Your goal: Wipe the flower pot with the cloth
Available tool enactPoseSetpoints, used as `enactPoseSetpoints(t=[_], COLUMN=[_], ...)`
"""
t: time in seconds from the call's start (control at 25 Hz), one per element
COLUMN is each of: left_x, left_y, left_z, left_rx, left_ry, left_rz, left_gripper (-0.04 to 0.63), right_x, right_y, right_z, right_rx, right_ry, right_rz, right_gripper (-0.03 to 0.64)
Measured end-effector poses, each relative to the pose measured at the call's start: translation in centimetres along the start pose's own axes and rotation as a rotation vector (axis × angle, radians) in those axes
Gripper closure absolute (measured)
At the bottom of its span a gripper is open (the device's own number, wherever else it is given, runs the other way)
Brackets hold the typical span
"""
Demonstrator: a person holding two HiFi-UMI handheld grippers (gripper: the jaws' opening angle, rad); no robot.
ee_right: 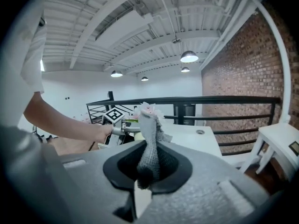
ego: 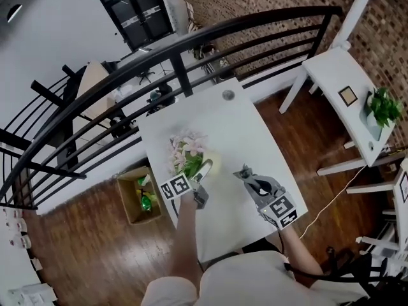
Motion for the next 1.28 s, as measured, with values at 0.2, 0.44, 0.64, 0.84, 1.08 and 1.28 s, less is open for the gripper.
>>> enactPoseSetpoints(t=[0.2, 0.44, 0.64, 0.84, 1.08, 1.28], left_x=[-4.2, -10.2, -13.1, -14.2, -16.1, -17.6], left_y=[-1.8, -4.2, -4.7, -4.8, -4.2, -4.4], left_z=[5.8, 12.5, 16.3, 17.3, 18.2, 20.1], left_rx=[-0.069, -0.046, 0.012, 0.074, 0.146, 0.113], left_ry=[-0.182, -0.439, -0.537, -0.572, -0.598, -0.686], left_rz=[-0.043, -0.183, -0.247, -0.246, -0.217, -0.232], left_gripper=[-0.021, -0.02, -0.02, -0.02, -0.02, -0.018], right_x=[0.3, -1.9, -2.0, -2.1, -1.0, -1.3], right_y=[5.1, 10.8, 11.4, 12.5, 13.7, 13.8], right_z=[-3.8, -9.2, -12.3, -12.4, -10.4, -10.1], right_rx=[-0.218, -0.637, -0.746, -0.664, -0.287, -0.05], right_ry=[0.233, 0.464, 0.67, 0.739, 0.8, 0.896], right_rz=[0.063, 0.093, 0.059, 0.089, 0.211, 0.263], right_gripper=[0.606, 0.606, 0.607, 0.607, 0.607, 0.607])
Point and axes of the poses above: the fingertips, and each gripper's own axes: x forward along the fingers, z to its right, y out of its top, the point moved 1 cm from there along -x, backward along the fingers, and after that the axes turned 3 degrees about y, right-handed, at the moved point
